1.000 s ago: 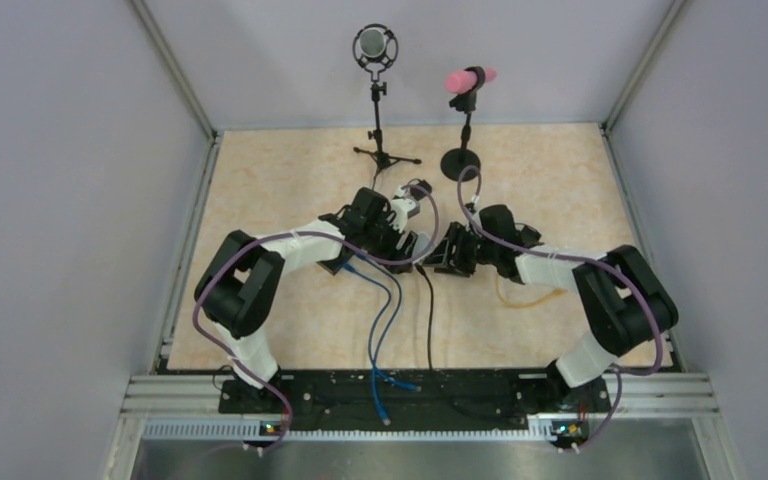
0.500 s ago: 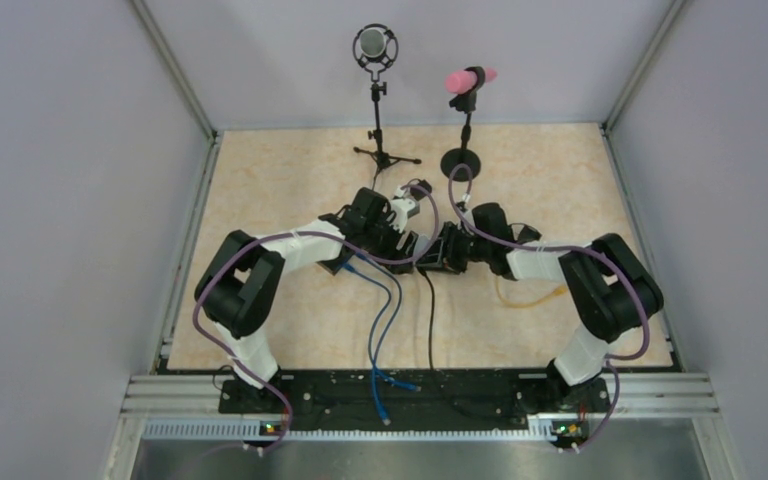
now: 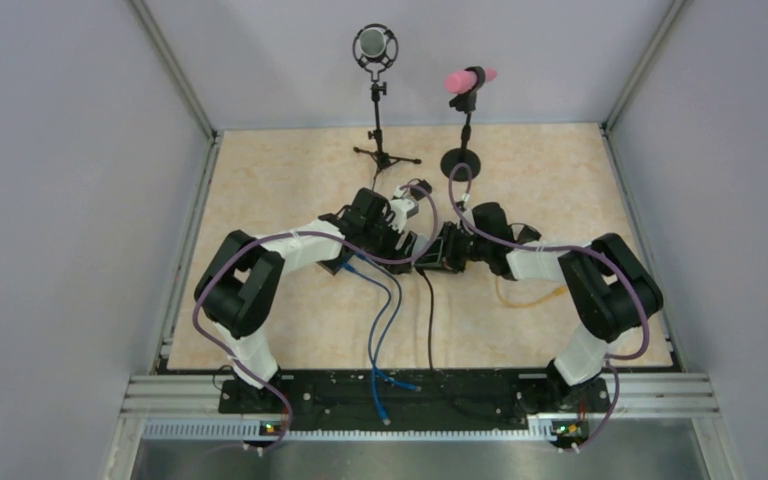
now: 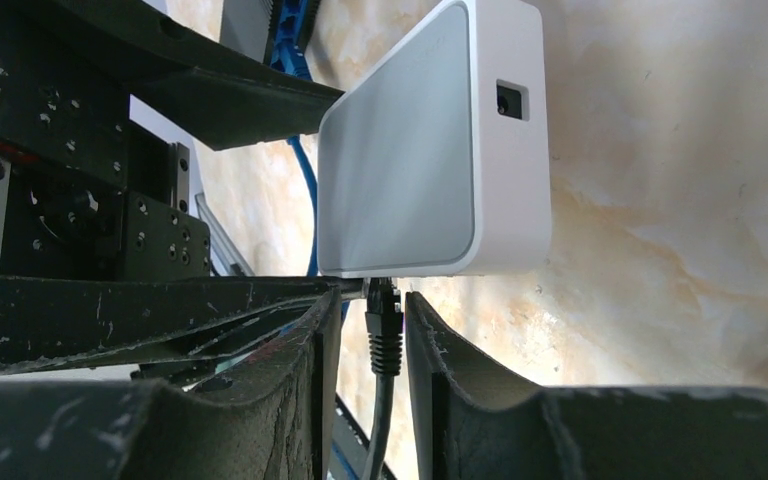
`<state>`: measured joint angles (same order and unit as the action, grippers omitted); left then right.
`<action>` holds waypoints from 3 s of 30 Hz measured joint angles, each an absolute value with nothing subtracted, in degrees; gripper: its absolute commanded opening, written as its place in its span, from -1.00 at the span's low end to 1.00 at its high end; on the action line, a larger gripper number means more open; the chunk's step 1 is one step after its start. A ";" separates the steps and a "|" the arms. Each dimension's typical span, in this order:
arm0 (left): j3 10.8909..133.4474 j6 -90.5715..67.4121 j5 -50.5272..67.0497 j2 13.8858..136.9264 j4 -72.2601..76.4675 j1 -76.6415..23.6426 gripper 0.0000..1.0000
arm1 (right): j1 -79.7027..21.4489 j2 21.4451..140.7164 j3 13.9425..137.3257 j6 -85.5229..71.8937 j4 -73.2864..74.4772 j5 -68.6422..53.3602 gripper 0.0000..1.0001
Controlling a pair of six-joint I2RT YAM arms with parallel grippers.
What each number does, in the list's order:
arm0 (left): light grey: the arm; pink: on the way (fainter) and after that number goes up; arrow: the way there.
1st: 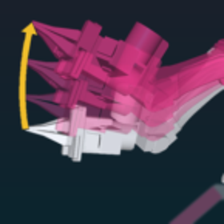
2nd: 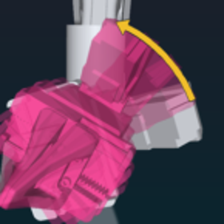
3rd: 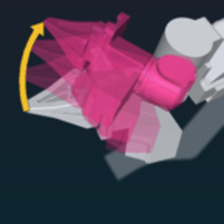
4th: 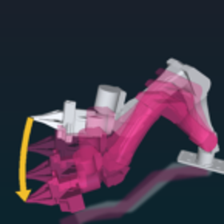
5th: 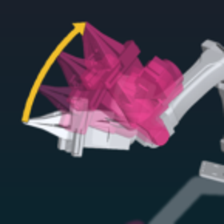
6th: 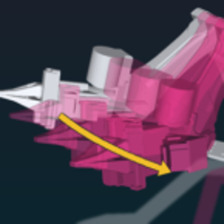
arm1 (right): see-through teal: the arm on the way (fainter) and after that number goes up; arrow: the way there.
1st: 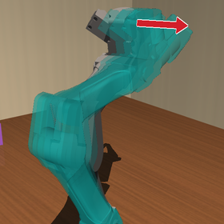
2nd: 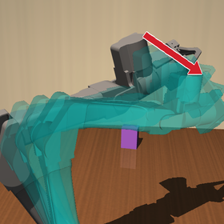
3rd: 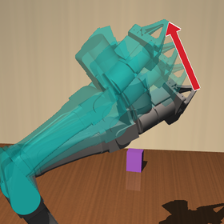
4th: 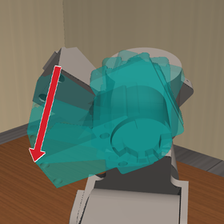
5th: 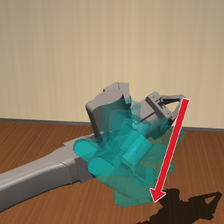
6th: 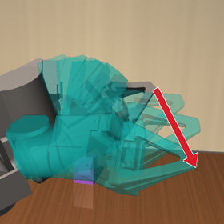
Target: Pull the plug from the switch port
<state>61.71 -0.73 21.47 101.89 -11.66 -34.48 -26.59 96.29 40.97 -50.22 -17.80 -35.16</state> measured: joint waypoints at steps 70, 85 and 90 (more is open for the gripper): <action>61.49 -2.11 19.84 101.78 -9.54 -32.03 -1.00 | -25.32 93.56 36.14 -51.72 -20.58 -39.46 -1.00; 61.49 -0.97 19.77 102.54 -11.68 -31.75 -1.00 | -22.59 85.71 41.32 -47.20 -9.63 -34.26 -1.00; 61.49 -0.12 19.94 102.54 -11.64 -32.60 -1.00 | -18.98 81.25 52.01 -42.98 -2.15 -26.44 -1.00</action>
<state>61.49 -0.12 19.94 102.54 -11.64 -32.60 -18.98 81.25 52.01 -42.98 -2.15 -26.44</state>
